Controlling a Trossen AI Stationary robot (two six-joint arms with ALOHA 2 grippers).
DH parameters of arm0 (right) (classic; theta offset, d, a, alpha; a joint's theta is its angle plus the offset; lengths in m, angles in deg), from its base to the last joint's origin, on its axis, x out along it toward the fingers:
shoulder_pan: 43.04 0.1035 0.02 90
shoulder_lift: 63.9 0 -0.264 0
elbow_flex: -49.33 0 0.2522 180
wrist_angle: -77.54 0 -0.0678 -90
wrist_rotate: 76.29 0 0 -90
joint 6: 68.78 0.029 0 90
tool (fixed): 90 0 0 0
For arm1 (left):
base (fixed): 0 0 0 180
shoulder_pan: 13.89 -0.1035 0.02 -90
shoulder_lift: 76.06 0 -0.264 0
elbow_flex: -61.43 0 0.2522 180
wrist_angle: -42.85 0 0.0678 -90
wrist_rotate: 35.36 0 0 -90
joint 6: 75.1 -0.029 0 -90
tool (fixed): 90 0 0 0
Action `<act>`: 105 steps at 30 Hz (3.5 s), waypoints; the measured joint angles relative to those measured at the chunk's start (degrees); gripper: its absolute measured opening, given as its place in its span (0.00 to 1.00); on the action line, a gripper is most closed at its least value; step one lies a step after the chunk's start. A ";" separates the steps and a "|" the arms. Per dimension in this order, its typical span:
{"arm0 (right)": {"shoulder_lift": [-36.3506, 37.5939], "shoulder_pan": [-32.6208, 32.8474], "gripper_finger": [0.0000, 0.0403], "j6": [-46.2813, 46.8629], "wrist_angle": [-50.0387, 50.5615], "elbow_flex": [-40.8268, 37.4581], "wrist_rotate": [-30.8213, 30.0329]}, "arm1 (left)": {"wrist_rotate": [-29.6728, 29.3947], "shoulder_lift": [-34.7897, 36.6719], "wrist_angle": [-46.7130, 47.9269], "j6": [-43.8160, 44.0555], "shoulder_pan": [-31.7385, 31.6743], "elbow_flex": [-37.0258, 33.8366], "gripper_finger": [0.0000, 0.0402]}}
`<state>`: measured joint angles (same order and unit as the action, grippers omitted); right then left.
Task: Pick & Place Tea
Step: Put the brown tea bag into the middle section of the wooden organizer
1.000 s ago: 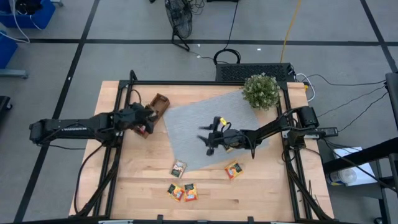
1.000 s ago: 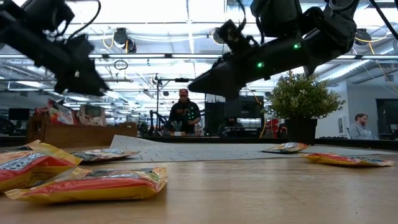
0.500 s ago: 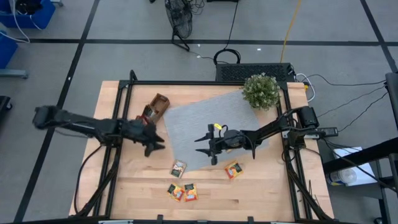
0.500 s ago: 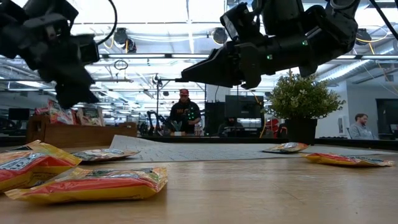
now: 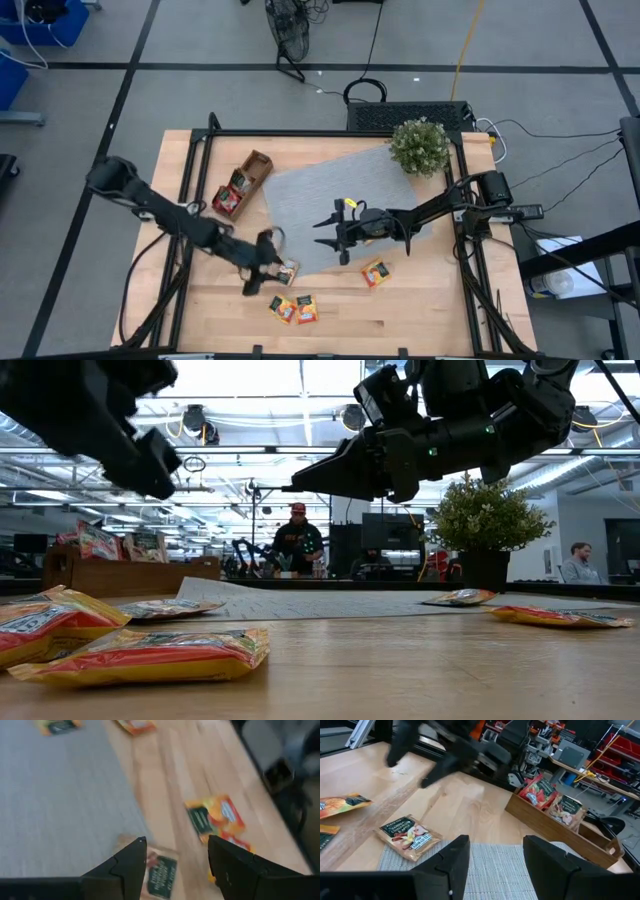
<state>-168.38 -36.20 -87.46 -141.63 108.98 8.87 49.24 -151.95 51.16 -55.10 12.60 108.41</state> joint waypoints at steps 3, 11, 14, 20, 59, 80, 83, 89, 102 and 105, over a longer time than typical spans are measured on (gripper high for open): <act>0.00 0.00 0.42 -0.05 0.00 0.00 -0.02 | -0.51 -5.64 12.81 -2.77 1.96 8.34 0.53; 0.00 0.03 0.42 -0.09 0.02 0.00 0.02 | -4.02 -18.46 30.47 -4.10 3.87 19.50 0.53; 0.00 0.03 0.42 -0.04 0.02 0.00 0.04 | -5.10 -21.91 30.37 -5.73 4.59 20.46 0.53; 0.00 0.12 0.42 -0.03 0.02 0.00 0.09 | -5.81 -25.89 29.34 -6.03 5.19 20.85 0.53; 0.00 0.40 0.42 0.01 0.00 -0.02 0.17 | -12.33 -26.33 12.87 -2.15 5.08 11.01 0.32; 0.00 0.66 0.42 0.05 0.00 -0.02 0.20 | -11.88 -10.84 24.10 -1.72 6.22 17.19 0.02; 0.00 0.73 0.42 0.05 0.00 -0.02 0.17 | -13.83 -5.73 24.30 -1.25 6.28 17.09 0.02; 0.00 0.73 0.42 0.05 0.02 -0.02 0.18 | -16.79 -1.75 24.09 -4.88 6.26 17.26 0.02; 0.00 0.73 0.42 0.04 0.04 -0.02 0.18 | -16.26 -8.65 26.84 -3.12 4.25 16.24 0.06; 0.00 0.77 0.42 0.05 0.04 -0.02 0.20 | -15.25 -10.73 26.48 -2.99 4.18 16.26 0.09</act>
<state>-168.38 -35.43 -87.41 -141.58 108.96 9.06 33.98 -162.68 77.64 -58.09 16.78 124.66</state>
